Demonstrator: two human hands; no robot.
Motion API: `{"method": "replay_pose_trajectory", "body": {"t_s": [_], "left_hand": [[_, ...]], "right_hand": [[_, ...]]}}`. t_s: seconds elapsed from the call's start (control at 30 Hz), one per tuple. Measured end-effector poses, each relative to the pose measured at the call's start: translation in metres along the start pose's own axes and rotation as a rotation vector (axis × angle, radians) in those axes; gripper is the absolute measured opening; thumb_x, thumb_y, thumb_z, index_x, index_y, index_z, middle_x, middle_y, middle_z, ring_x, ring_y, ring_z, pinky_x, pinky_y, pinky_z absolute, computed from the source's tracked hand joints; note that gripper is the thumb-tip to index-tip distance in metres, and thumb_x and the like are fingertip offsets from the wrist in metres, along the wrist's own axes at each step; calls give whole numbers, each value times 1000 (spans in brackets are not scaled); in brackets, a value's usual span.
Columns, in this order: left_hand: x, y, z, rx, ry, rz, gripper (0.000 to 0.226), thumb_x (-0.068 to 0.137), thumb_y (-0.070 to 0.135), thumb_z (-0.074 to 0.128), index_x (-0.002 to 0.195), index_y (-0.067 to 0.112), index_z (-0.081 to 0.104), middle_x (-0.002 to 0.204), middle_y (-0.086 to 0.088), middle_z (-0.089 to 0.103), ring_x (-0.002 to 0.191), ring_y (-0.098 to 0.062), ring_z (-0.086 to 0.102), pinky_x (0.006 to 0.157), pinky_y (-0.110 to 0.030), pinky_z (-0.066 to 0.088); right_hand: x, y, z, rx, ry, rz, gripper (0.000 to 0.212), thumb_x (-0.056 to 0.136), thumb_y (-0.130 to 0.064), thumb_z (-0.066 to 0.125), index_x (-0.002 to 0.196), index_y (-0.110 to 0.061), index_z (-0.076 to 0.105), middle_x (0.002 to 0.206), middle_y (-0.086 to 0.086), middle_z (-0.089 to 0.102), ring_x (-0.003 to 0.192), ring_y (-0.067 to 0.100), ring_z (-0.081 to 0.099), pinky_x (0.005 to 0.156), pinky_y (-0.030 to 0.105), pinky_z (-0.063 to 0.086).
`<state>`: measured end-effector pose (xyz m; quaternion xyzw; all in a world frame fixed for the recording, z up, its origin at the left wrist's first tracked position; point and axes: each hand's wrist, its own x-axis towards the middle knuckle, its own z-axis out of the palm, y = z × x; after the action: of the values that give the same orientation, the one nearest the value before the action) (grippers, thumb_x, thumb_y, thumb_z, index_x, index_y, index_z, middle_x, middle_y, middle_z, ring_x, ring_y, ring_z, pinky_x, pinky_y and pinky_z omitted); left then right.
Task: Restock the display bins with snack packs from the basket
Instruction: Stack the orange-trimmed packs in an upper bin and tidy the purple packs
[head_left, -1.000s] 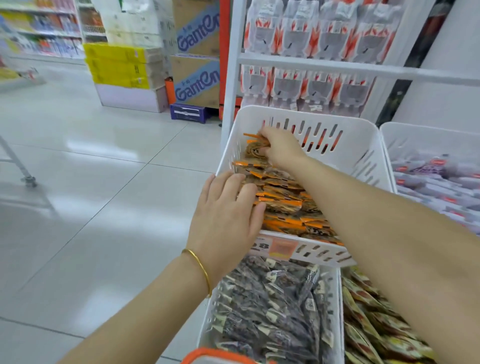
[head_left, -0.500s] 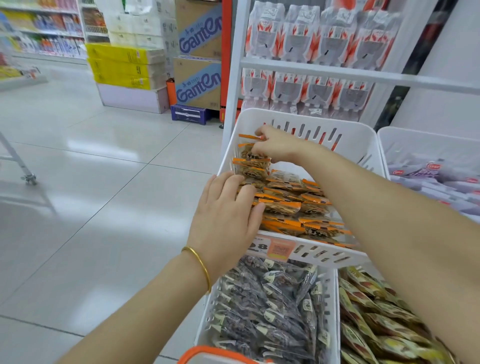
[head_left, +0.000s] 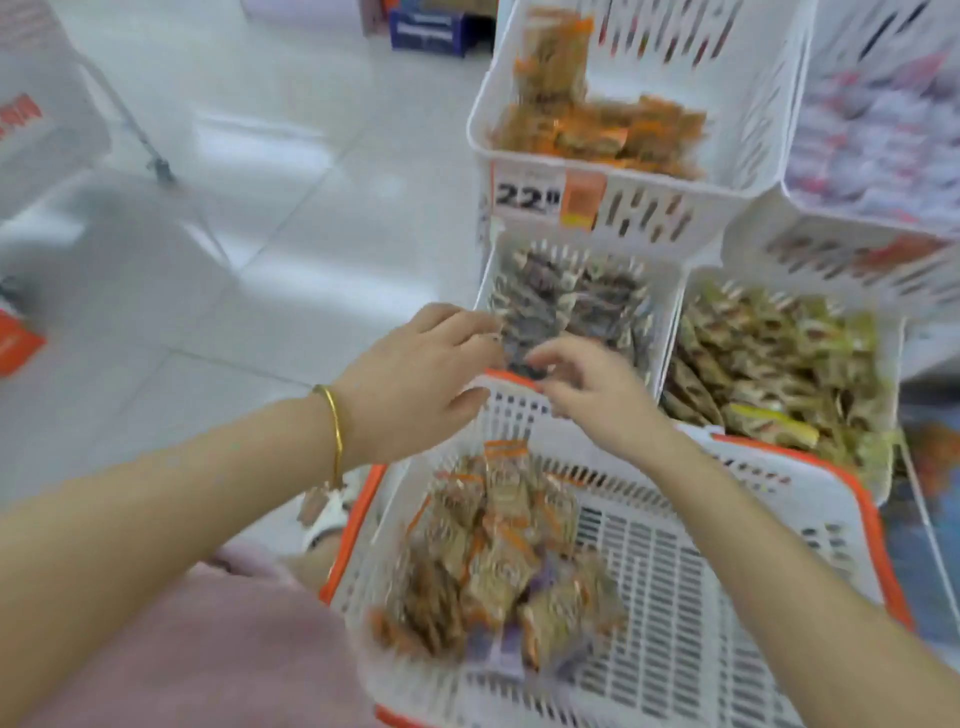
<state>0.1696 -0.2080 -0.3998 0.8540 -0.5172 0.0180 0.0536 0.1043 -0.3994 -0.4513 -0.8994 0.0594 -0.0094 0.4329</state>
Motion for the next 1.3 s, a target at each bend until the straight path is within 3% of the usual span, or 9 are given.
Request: {"method": "replay_pose_trajectory", "body": {"t_s": [0.1,0.2,0.47,0.53,0.7,0.83,0.97,1.1,1.3], "left_hand": [[-31,12,10,-41,-226,-147,36,93,30,48,128,21,51,143,-2,40,129,-28,34,106,-33,26],[-43,21,15,-32,-349,-240,39,95,35,44,134,27,44,145,4,34,132,-21,26,108,-35,28],[-37,7,22,99,-488,-232,43,96,42,36,136,26,39,139,3,38,129,-22,30,104,-38,36],[-36,1,21,122,-504,-221,42,96,43,36,133,24,41,137,2,40,127,-22,32,102,-39,39],[-35,-5,18,107,-512,-214,42,96,44,36,132,24,42,135,1,41,125,-22,33,100,-40,40],[-35,-6,17,76,-529,-241,42,96,43,37,135,26,40,137,3,39,126,-21,31,99,-40,41],[-33,-3,15,35,-550,-259,44,96,43,38,137,27,38,139,3,38,127,-20,31,101,-38,39],[-26,2,13,-31,-553,-272,47,96,42,40,140,24,34,139,1,39,126,-21,34,100,-38,39],[-6,17,18,-472,-452,-477,47,100,30,37,143,14,27,139,-8,44,117,-25,51,97,-31,41]], "right_hand": [[-17,50,56,-79,-135,206,33,94,-5,45,123,-14,57,126,3,56,108,18,56,86,30,46],[-15,88,100,-138,-204,362,36,95,-7,49,131,-10,49,132,8,52,116,24,52,89,31,43],[-15,132,174,37,-29,809,45,87,-29,66,120,-7,43,107,7,58,102,29,58,76,34,43],[-17,129,173,75,-19,769,32,88,-27,66,110,-9,52,97,6,59,95,29,58,81,38,48],[-36,127,155,580,49,657,13,86,-17,66,99,-16,63,107,1,68,96,21,65,87,43,53],[-29,111,180,415,-164,517,21,85,-20,67,105,-15,63,96,-5,66,88,14,62,75,30,49],[-23,105,201,399,-27,530,13,88,-18,64,85,-26,54,86,-2,56,81,16,54,69,28,45],[-37,92,151,579,116,520,26,89,-14,63,114,-20,61,112,-1,66,104,18,63,90,40,52],[-49,49,54,1134,73,317,21,92,-1,50,109,-10,58,98,4,71,90,19,68,69,33,59]]}}
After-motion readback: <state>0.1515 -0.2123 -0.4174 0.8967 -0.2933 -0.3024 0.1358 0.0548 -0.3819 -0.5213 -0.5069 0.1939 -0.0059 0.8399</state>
